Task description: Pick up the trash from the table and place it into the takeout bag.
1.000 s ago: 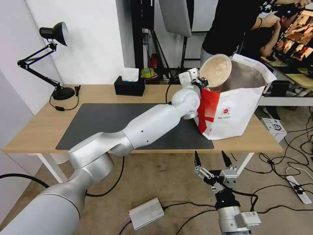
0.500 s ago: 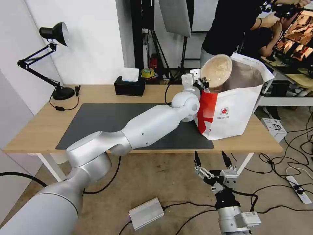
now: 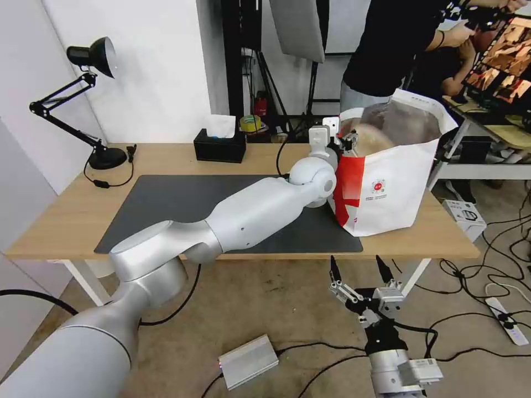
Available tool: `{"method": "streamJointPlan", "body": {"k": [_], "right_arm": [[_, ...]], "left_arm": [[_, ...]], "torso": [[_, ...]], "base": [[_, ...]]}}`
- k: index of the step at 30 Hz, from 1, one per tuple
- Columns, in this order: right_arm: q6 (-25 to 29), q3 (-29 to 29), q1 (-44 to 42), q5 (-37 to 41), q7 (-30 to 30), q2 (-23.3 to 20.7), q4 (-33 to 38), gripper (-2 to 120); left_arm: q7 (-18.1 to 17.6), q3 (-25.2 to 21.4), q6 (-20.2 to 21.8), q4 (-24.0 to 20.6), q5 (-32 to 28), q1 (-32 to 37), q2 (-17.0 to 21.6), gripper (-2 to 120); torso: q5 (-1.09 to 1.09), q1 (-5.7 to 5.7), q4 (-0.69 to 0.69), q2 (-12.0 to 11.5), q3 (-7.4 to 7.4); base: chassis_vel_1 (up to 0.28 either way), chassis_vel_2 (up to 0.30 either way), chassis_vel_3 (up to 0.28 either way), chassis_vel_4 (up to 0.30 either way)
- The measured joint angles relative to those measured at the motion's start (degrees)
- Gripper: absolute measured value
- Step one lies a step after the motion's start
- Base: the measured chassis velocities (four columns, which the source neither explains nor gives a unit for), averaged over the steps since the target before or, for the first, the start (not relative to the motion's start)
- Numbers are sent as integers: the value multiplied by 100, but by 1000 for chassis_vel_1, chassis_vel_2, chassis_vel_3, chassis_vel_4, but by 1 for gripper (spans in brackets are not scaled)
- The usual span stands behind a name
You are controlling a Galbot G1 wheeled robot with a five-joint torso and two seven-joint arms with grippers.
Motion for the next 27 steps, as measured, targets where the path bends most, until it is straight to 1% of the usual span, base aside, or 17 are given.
{"method": "streamJointPlan", "body": {"k": [1, 2, 4, 5, 9, 12, 14, 18, 19, 21, 23, 24, 25, 27], "right_arm": [[0, 0, 0, 0, 0, 0, 0, 100], [0, 0, 0, 0, 0, 0, 0, 100], [0, 0, 0, 0, 0, 0, 0, 100], [0, 0, 0, 0, 0, 0, 0, 100], [0, 0, 0, 0, 0, 0, 0, 100], [0, 0, 0, 0, 0, 0, 0, 100], [0, 0, 0, 0, 0, 0, 0, 100], [0, 0, 0, 0, 0, 0, 0, 100], [0, 0, 0, 0, 0, 0, 0, 100], [0, 0, 0, 0, 0, 0, 0, 100], [0, 0, 0, 0, 0, 0, 0, 100], [0, 0, 0, 0, 0, 0, 0, 100], [0, 0, 0, 0, 0, 0, 0, 100], [0, 0, 0, 0, 0, 0, 0, 100]], "left_arm": [[1, 3, -1, 4, 2, -5, -1, 88], [3, 4, -3, 6, 4, -12, -1, 95], [5, 4, -5, 6, 4, -15, -1, 96], [19, 3, -9, 6, 4, -27, 0, 99], [31, -28, -34, -26, 8, -48, 18, 100], [33, -98, -121, -200, 84, -80, 108, 100], [32, -103, -126, -230, 93, -88, 127, 100], [-118, -222, -202, -594, 200, -117, 372, 100], [-118, -222, -202, -594, 200, -117, 372, 100], [-198, -256, -212, -946, 203, -115, 677, 100], [-208, -261, -216, -996, 204, -113, 720, 100], [-282, -290, -251, -1199, 224, -84, 885, 100], [-303, -299, -265, -1247, 234, -73, 924, 100], [-365, -332, -396, -1492, 347, -20, 1090, 100]], "torso": [[0, 0, 0, 0, 0], [0, 0, 0, 0, 0], [0, 0, 0, 0, 0], [0, 0, 0, 0, 0], [0, 0, 0, 0, 0], [0, 0, 0, 0, 0], [0, 0, 0, 0, 0], [0, 0, 0, 0, 0], [0, 0, 0, 0, 0], [-1, -1, 0, 0, 0], [-1, -1, 1, 0, 0], [-2, -1, 2, 0, 0], [-2, -1, 2, 0, 0], [-2, -1, 0, 0, 0]], "base": [[0, 0, 0, 0], [0, 0, 0, 0], [0, 0, 0, 0], [0, 0, 0, 0], [0, 0, 0, 0], [0, 0, 0, 0], [0, 0, 0, 0], [0, 0, 0, 0], [0, 0, 0, 0], [0, 0, 0, 0], [0, 0, 0, 0], [0, 0, 0, 0], [0, 0, 0, 0], [0, 0, 0, 0]]}}
